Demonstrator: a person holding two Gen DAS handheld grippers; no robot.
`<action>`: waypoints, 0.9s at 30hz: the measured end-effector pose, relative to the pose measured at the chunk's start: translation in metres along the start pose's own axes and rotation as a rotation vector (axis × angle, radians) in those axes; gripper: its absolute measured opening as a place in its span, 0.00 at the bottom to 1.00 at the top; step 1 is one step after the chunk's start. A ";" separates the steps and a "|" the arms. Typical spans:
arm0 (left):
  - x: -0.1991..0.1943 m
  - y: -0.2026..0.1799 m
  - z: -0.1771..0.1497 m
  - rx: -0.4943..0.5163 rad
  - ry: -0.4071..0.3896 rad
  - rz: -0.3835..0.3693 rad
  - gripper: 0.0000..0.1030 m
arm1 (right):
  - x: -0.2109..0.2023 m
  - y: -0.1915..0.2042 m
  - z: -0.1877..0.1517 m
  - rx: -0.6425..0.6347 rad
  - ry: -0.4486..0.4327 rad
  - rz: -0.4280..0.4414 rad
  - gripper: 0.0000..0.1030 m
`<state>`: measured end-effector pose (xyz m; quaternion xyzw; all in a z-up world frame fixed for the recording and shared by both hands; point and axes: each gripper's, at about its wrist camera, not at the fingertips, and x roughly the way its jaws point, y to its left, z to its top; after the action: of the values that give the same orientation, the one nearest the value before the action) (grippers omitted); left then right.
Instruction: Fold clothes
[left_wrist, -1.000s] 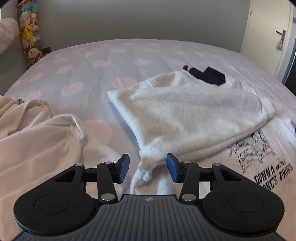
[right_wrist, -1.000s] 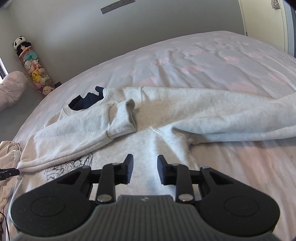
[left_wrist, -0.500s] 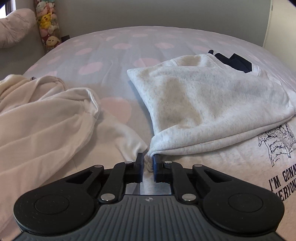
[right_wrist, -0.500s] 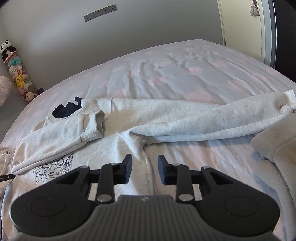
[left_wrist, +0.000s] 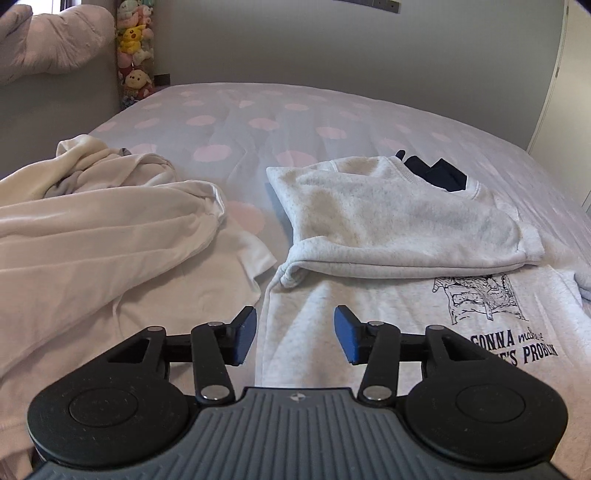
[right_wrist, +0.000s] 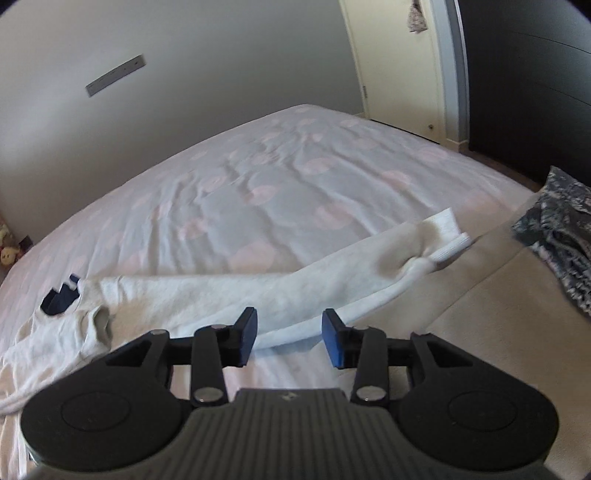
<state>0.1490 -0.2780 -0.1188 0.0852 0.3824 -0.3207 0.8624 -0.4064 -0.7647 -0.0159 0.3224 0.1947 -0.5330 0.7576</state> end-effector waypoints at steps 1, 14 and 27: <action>-0.003 -0.002 -0.005 -0.012 -0.003 0.004 0.44 | -0.001 -0.016 0.012 0.036 -0.004 -0.008 0.44; -0.001 -0.055 -0.021 0.042 -0.023 0.086 0.45 | 0.064 -0.138 0.088 0.166 0.107 -0.102 0.46; 0.044 -0.093 -0.017 0.092 0.090 0.123 0.45 | 0.105 -0.170 0.083 0.200 0.187 -0.085 0.06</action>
<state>0.1036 -0.3659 -0.1529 0.1622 0.3997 -0.2801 0.8576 -0.5320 -0.9326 -0.0715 0.4362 0.2239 -0.5490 0.6769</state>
